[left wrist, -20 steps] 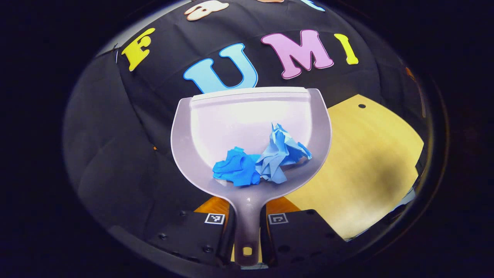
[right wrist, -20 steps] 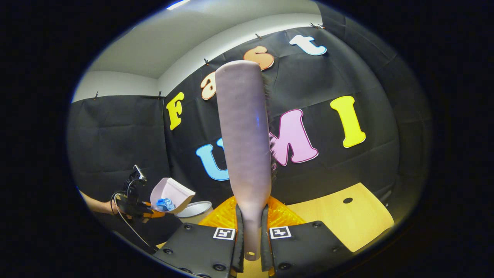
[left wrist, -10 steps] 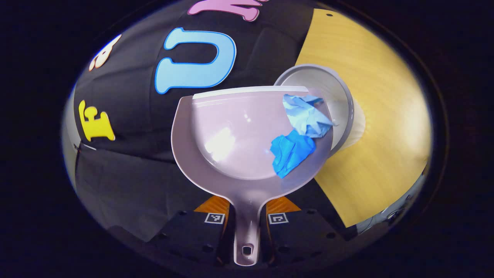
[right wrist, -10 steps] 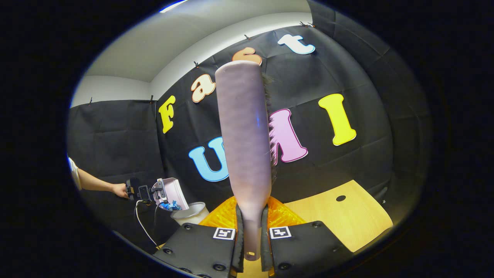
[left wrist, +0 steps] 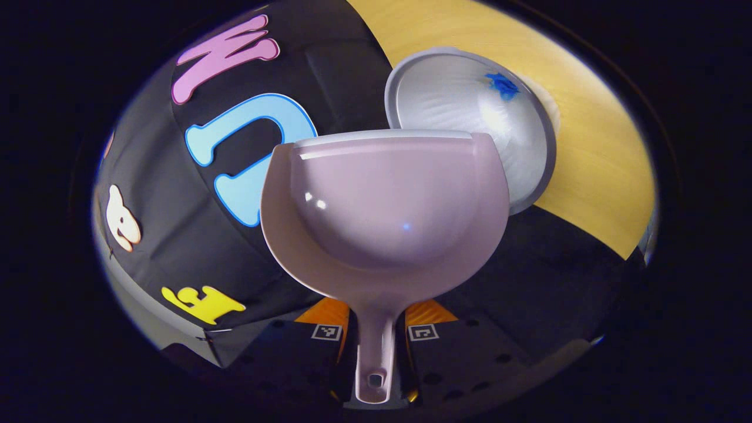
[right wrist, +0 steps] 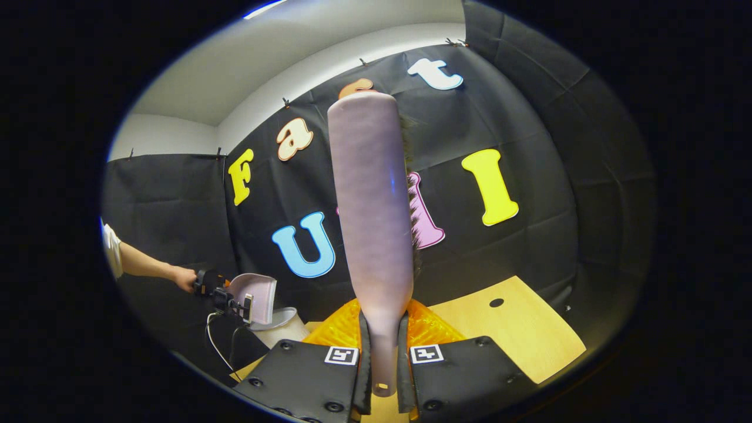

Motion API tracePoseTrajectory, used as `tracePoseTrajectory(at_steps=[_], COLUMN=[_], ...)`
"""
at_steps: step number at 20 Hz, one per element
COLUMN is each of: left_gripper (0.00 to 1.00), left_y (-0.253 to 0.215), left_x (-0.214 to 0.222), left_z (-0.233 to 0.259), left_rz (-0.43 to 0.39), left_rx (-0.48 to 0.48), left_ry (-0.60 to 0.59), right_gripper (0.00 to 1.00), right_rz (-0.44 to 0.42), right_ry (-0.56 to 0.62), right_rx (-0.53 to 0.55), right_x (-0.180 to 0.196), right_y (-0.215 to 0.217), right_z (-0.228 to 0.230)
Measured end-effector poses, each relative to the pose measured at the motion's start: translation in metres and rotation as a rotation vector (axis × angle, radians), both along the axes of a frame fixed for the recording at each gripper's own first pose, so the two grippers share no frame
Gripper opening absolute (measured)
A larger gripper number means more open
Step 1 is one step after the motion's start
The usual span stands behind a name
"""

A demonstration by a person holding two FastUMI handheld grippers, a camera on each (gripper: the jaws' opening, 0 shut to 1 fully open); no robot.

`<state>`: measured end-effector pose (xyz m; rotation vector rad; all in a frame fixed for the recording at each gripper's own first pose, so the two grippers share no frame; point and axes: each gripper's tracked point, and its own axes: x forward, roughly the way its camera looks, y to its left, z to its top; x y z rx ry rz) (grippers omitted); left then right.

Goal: Pick up the small broom and dustpan from the desktop, sweep the trash into the dustpan with the broom, and then empty the trash into the garbage bin.

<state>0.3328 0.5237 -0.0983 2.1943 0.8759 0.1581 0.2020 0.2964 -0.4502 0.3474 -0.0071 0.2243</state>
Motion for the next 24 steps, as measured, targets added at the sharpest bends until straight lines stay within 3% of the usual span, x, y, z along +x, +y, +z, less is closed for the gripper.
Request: tracePoseTrajectory(at_steps=[4,13,16,21,24], left_gripper=[0.24,0.24,0.24,0.24,0.24], left_y=[0.001,-0.039,-0.060,-0.153,-0.193], left_x=[0.005,-0.016,-0.022,-0.068,-0.081], left_z=[0.000,-0.026,-0.039,-0.123,-0.162], left_rz=[-0.066,0.036,0.124,0.438,0.525], left_rx=[-0.006,-0.521,-0.742,-1.282,-1.414], left_ry=[-0.049,-0.252,-0.313,-0.245,-0.226], right_gripper=[0.18,0.18,0.18,0.18,0.18], right_rz=[-0.008,0.057,0.069,0.139,0.202], right_ry=[0.004,0.026,0.067,0.313,0.487], right_rx=[-0.041,-0.063,-0.089,-0.192,-0.254], right_x=[-0.003,-0.003,0.002,0.017,0.022], right_y=[0.000,0.026,0.036,0.079,0.103], right_z=[-0.001,-0.002,-0.006,-0.061,-0.101])
